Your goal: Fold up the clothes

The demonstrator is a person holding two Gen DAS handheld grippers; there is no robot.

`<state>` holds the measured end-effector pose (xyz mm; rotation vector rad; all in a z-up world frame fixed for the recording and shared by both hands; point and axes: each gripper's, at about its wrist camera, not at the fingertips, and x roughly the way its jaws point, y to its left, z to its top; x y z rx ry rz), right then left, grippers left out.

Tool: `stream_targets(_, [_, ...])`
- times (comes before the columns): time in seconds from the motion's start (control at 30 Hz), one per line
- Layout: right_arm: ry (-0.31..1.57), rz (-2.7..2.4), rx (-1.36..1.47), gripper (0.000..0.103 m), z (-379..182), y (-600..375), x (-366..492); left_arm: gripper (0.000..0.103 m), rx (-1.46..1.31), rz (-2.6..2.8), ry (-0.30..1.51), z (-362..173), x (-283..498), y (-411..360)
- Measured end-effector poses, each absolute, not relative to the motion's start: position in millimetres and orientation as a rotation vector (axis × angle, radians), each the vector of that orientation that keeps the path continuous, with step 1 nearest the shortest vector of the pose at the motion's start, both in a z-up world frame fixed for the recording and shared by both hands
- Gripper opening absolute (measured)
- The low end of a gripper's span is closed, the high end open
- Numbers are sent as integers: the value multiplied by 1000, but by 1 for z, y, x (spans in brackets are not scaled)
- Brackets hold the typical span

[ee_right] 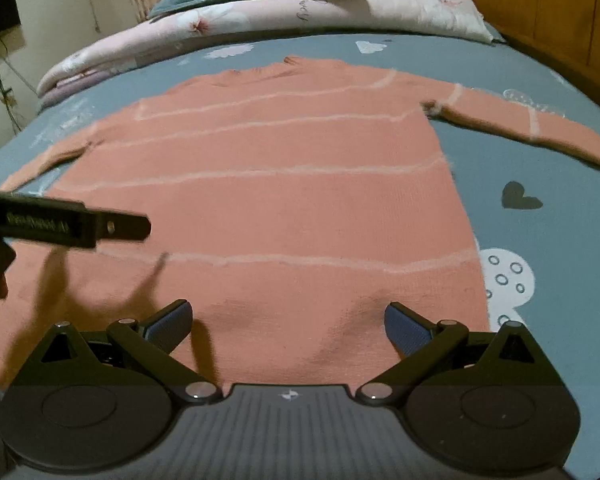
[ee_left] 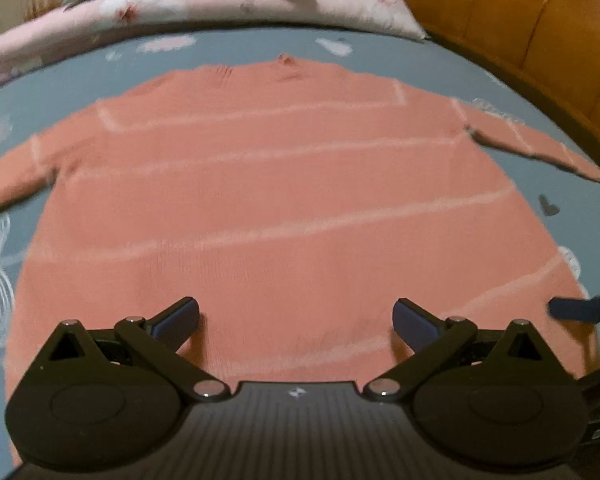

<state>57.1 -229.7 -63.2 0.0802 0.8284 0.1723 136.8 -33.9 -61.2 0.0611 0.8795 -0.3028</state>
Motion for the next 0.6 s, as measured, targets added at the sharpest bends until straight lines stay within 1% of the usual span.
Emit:
stream_targets(0.17, [816,156,-23,103,-69,-220,54,102,63,-265,825,-72,117,-30])
stream_targets(0.43, [779,143,-22,103,-73,-219,48,102,8,-223,809,-75,93,-20])
stream_targets(0.6, [705,145,-21,103,-78,-220,36,102,-4,-200,784,-75,76,-16])
